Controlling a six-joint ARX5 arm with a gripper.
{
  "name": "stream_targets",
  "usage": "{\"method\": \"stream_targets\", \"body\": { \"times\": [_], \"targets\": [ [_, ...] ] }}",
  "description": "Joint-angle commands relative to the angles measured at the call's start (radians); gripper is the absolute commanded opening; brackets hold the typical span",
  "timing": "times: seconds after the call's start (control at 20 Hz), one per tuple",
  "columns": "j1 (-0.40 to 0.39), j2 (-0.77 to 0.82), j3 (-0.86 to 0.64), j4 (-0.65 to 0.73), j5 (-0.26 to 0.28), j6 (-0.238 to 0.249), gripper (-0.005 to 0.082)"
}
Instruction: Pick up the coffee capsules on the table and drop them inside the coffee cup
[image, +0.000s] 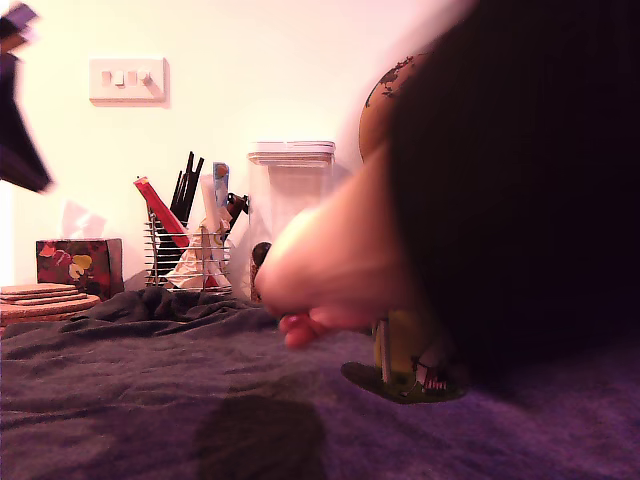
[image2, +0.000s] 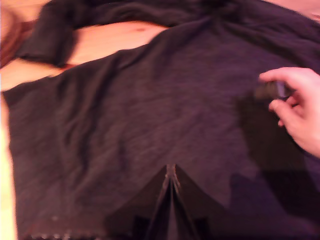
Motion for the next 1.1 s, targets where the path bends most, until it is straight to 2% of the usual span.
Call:
{"method": "stream_targets", "body": {
  "times": [0.0, 0.75, 0.85, 1.05],
  "targets": [
    [0.002, -0.012, -0.022, 0.002, 0.000, -0.003, -0.0019],
    [0.000, -0.016, -0.022, 0.002, 0.004, -0.002, -0.0019],
    [-0.002, -0.016, -0.022, -0.028, 0.056, 0.103, -0.0019],
    [-0.003, -0.016, -0.022, -0.001, 0.064, 0.087, -0.0019]
  ]
}}
